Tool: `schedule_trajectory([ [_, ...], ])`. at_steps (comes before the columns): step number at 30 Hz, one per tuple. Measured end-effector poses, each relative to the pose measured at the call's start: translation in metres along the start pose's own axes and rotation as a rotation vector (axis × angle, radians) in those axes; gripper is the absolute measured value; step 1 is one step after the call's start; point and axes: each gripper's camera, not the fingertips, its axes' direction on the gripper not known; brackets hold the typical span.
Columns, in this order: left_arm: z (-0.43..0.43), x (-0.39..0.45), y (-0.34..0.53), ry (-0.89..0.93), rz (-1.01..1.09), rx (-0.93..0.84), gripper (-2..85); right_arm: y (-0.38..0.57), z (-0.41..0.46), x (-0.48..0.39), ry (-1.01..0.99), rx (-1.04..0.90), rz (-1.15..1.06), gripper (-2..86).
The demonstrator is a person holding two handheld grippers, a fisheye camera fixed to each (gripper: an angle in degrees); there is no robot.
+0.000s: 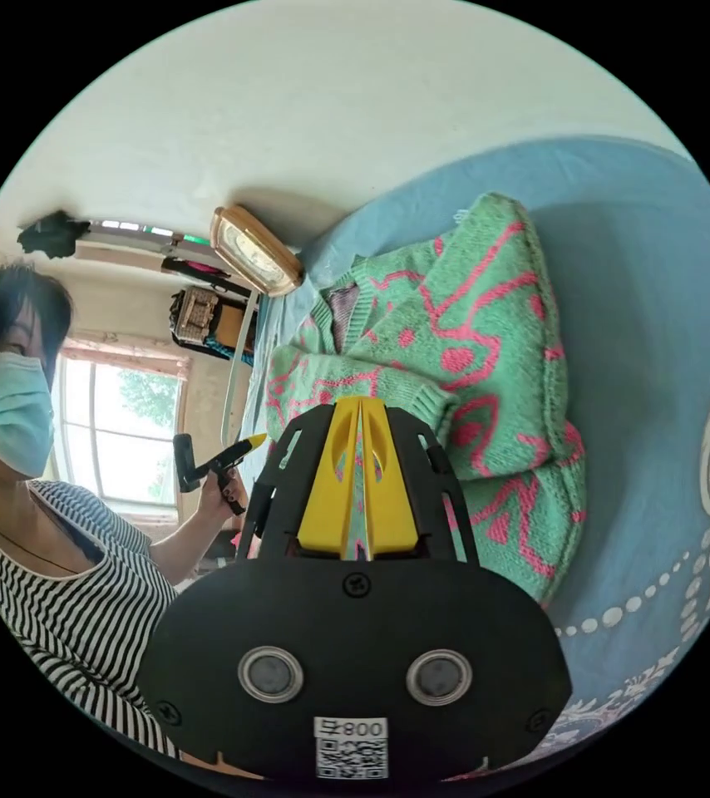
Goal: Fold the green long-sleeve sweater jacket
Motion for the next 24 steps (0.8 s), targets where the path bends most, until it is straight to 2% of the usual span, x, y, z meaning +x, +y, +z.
schedule_trajectory([
  [2, -0.004, -0.017, 0.003, -0.036, -0.039, -0.018, 9.7, -0.009, 0.022, -0.018, -0.011, -0.064, -0.048, 0.1],
  [4, 0.01, -0.045, 0.008, 0.033, -0.101, -0.107, 9.4, -0.017, 0.044, -0.039, -0.059, -0.107, -0.103, 0.1],
  [6, 0.012, -0.06, 0.013, 0.126, -0.15, -0.117, 7.6, -0.029, 0.079, -0.07, -0.098, -0.177, -0.184, 0.1],
  [8, -0.004, -0.059, 0.017, 0.071, -0.151, -0.086, 6.0, -0.04, 0.105, -0.097, -0.123, -0.218, -0.25, 0.1],
  [10, -0.036, -0.042, 0.022, -0.063, -0.069, -0.026, 4.7, -0.051, 0.131, -0.127, -0.154, -0.255, -0.338, 0.1],
  [13, -0.053, -0.046, 0.033, -0.121, -0.045, -0.019, 3.9, -0.068, 0.174, -0.17, -0.139, -0.307, -0.44, 0.1],
  [15, -0.052, -0.063, 0.041, -0.141, -0.094, -0.027, 3.7, -0.078, 0.203, -0.194, -0.105, -0.319, -0.475, 0.1],
  [18, -0.057, -0.089, 0.053, -0.064, -0.18, -0.001, 3.9, -0.087, 0.235, -0.216, -0.062, -0.352, -0.495, 0.1],
  [20, -0.064, -0.089, 0.06, -0.07, -0.172, 0.008, 4.1, -0.09, 0.251, -0.226, -0.037, -0.366, -0.509, 0.1],
  [24, -0.086, -0.09, 0.076, -0.05, -0.184, 0.06, 4.9, -0.084, 0.304, -0.225, 0.176, -0.482, -0.519, 0.1],
])
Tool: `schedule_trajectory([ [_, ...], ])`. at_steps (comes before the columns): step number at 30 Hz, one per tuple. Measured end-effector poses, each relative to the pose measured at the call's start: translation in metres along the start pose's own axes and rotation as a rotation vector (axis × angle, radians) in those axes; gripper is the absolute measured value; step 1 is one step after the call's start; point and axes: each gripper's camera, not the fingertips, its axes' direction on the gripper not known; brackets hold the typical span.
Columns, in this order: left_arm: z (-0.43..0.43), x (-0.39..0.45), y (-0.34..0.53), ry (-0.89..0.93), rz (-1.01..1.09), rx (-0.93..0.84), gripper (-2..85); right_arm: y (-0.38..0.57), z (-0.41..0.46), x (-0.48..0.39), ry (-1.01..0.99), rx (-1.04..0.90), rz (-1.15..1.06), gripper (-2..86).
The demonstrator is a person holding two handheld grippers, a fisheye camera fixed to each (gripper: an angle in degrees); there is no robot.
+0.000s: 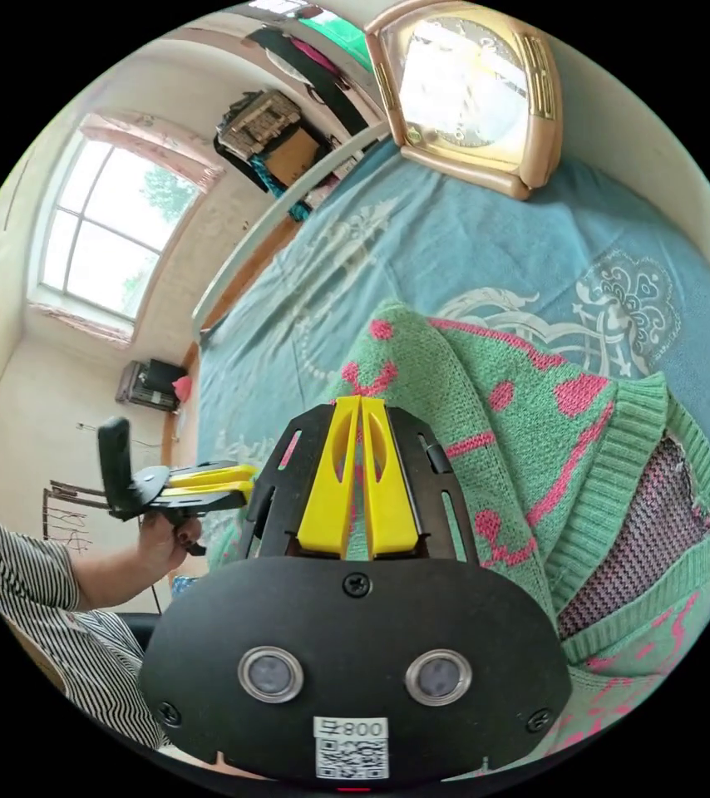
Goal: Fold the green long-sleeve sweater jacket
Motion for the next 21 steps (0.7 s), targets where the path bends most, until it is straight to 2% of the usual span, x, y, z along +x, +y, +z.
schedule_trajectory([
  [3, -0.027, 0.009, 0.003, -0.02, 0.038, 0.078, 5.1, 0.003, 0.003, 0.0, -0.068, 0.073, 0.052, 0.0],
  [6, -0.043, 0.026, -0.005, -0.002, 0.121, 0.129, 4.0, 0.006, 0.005, -0.012, -0.025, 0.085, 0.031, 0.0],
  [10, -0.004, 0.041, -0.029, -0.006, 0.221, 0.002, 2.0, 0.012, -0.002, -0.02, 0.004, 0.097, 0.057, 0.0],
  [12, 0.013, 0.041, -0.031, -0.013, 0.26, -0.045, 1.1, 0.019, -0.012, -0.026, 0.039, 0.162, 0.058, 0.0],
  [16, 0.007, 0.049, -0.027, -0.064, 0.321, -0.046, 0.3, 0.016, 0.002, -0.024, 0.094, 0.1, 0.061, 0.1],
  [21, -0.019, 0.048, -0.019, -0.033, 0.295, -0.026, 0.1, 0.063, -0.021, -0.024, 0.024, 0.191, 0.116, 0.1],
])
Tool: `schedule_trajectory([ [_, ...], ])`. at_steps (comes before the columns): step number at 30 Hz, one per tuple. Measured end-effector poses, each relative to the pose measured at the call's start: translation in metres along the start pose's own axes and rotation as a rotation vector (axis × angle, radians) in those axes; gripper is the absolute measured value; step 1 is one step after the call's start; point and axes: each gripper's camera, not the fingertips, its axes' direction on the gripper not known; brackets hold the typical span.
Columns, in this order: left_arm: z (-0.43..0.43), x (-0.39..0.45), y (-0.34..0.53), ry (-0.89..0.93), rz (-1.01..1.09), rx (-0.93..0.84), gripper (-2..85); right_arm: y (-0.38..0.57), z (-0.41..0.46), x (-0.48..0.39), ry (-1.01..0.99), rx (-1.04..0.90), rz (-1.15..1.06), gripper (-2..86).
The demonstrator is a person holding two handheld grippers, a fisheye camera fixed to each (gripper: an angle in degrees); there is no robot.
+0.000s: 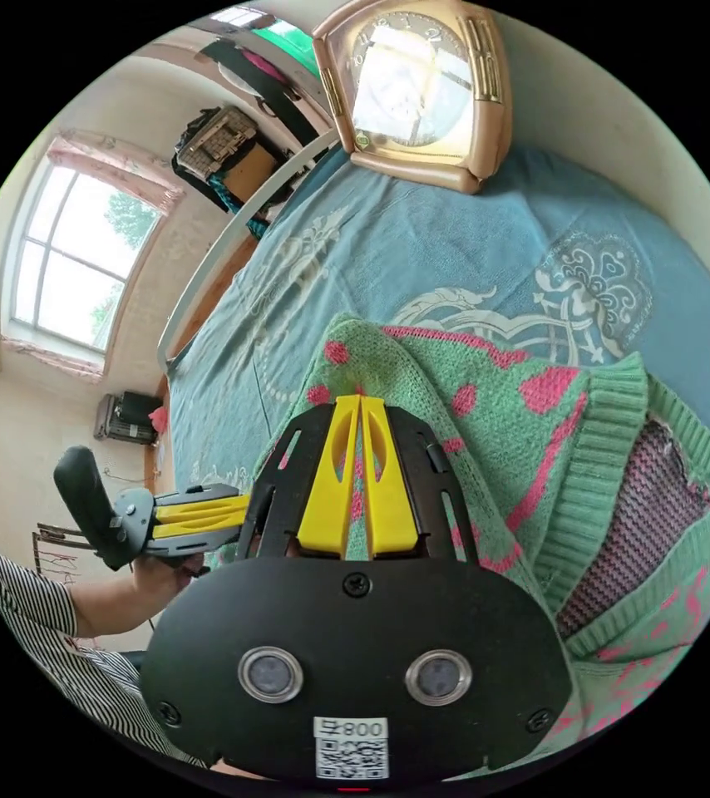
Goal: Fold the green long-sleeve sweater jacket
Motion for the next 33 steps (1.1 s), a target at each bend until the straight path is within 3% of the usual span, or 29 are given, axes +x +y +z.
schedule_trajectory([
  [4, -0.018, 0.026, 0.015, 0.213, 0.126, 0.034, 0.2, 0.083, -0.048, 0.015, -0.026, 0.099, 0.092, 0.1],
  [9, 0.016, 0.039, 0.024, 0.144, 0.123, -0.081, 0.2, 0.22, -0.111, 0.052, 0.155, 0.156, 0.37, 0.0],
  [11, 0.021, 0.03, 0.027, 0.199, 0.098, -0.056, 0.1, 0.252, -0.113, 0.067, 0.231, 0.113, 0.461, 0.0],
  [14, 0.018, 0.024, 0.027, 0.239, 0.067, -0.077, 0.1, 0.287, -0.112, 0.09, 0.088, 0.174, 0.527, 0.0],
  [19, -0.011, 0.052, 0.027, 0.206, 0.153, -0.056, 0.1, 0.308, -0.125, 0.079, 0.184, 0.161, 0.453, 0.0],
  [24, 0.026, 0.065, 0.036, 0.171, 0.183, -0.212, 0.1, 0.361, -0.119, 0.103, 0.085, 0.184, 0.525, 0.0],
  [27, 0.016, 0.057, 0.037, 0.211, 0.124, -0.205, 0.1, 0.385, -0.129, 0.11, 0.037, 0.218, 0.548, 0.0],
  [30, -0.005, 0.06, 0.044, 0.226, 0.151, -0.157, 0.1, 0.41, -0.141, 0.105, 0.108, 0.25, 0.514, 0.0],
  [33, 0.004, 0.06, 0.053, 0.22, 0.16, -0.23, 0.1, 0.438, -0.132, 0.119, 0.126, 0.192, 0.541, 0.0],
])
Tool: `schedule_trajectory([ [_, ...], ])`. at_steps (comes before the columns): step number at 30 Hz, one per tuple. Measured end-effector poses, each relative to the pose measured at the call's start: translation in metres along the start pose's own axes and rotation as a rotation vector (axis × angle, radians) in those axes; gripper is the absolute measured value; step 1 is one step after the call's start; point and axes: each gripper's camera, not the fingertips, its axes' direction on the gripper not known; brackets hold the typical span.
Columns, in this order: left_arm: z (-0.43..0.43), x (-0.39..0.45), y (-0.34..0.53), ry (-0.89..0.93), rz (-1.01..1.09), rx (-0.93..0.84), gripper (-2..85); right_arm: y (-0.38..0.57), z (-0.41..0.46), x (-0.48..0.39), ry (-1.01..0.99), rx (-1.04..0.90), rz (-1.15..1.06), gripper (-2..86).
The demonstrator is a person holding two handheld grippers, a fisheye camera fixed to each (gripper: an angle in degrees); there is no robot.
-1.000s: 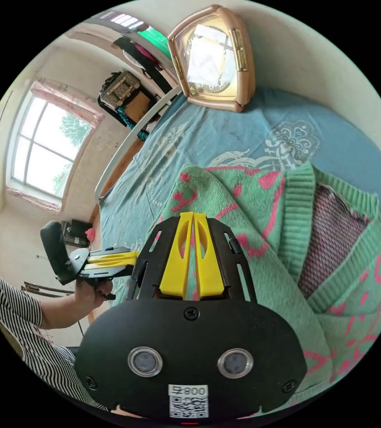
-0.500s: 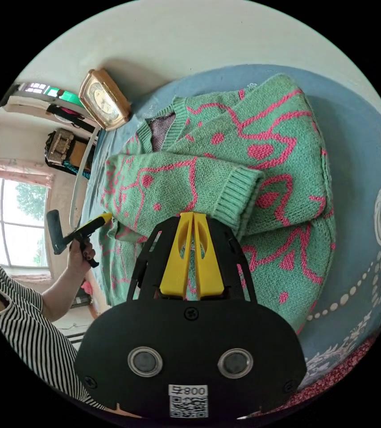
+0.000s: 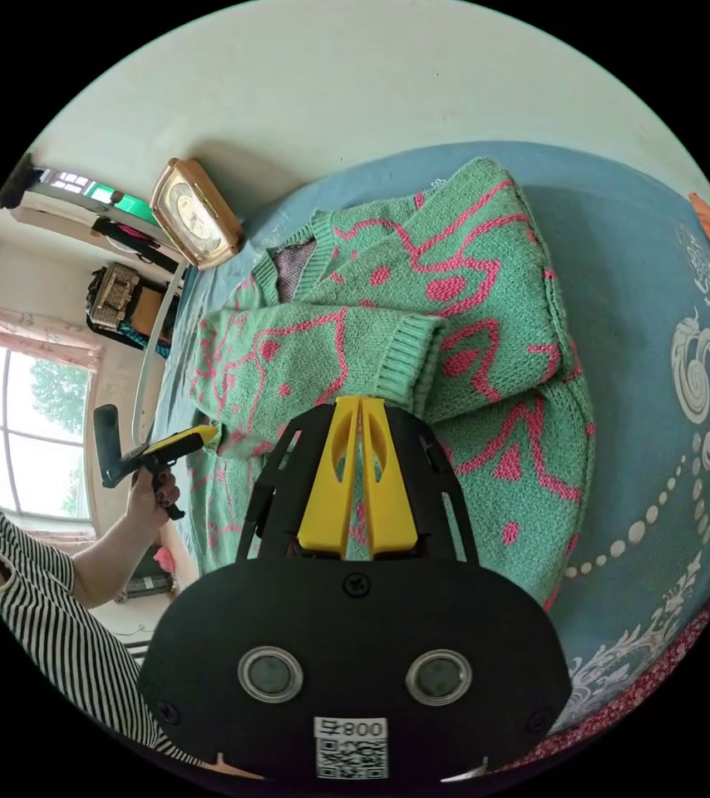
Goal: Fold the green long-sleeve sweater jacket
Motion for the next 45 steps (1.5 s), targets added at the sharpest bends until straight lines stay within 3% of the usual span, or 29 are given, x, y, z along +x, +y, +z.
schedule_trajectory([
  [6, -0.009, -0.016, 0.025, 0.087, -0.09, 0.032, 0.5, 0.036, -0.016, 0.034, -0.042, 0.034, 0.013, 0.0],
  [12, -0.048, -0.052, 0.108, 0.2, -0.287, 0.055, 2.6, 0.109, -0.051, 0.085, -0.104, 0.07, 0.123, 0.1],
  [22, -0.106, -0.077, 0.249, 0.106, -0.549, -0.126, 8.0, 0.228, -0.095, 0.162, -0.065, 0.013, 0.296, 2.3],
  [28, -0.076, -0.079, 0.302, 0.192, -0.626, -0.251, 9.5, 0.283, -0.104, 0.202, -0.052, -0.072, 0.376, 5.9],
  [41, -0.065, -0.063, 0.334, 0.24, -0.606, -0.293, 9.1, 0.361, -0.082, 0.259, -0.086, -0.188, 0.423, 8.7],
  [45, -0.067, -0.067, 0.359, 0.34, -0.658, -0.244, 9.2, 0.379, -0.072, 0.271, -0.083, -0.206, 0.436, 8.3],
])
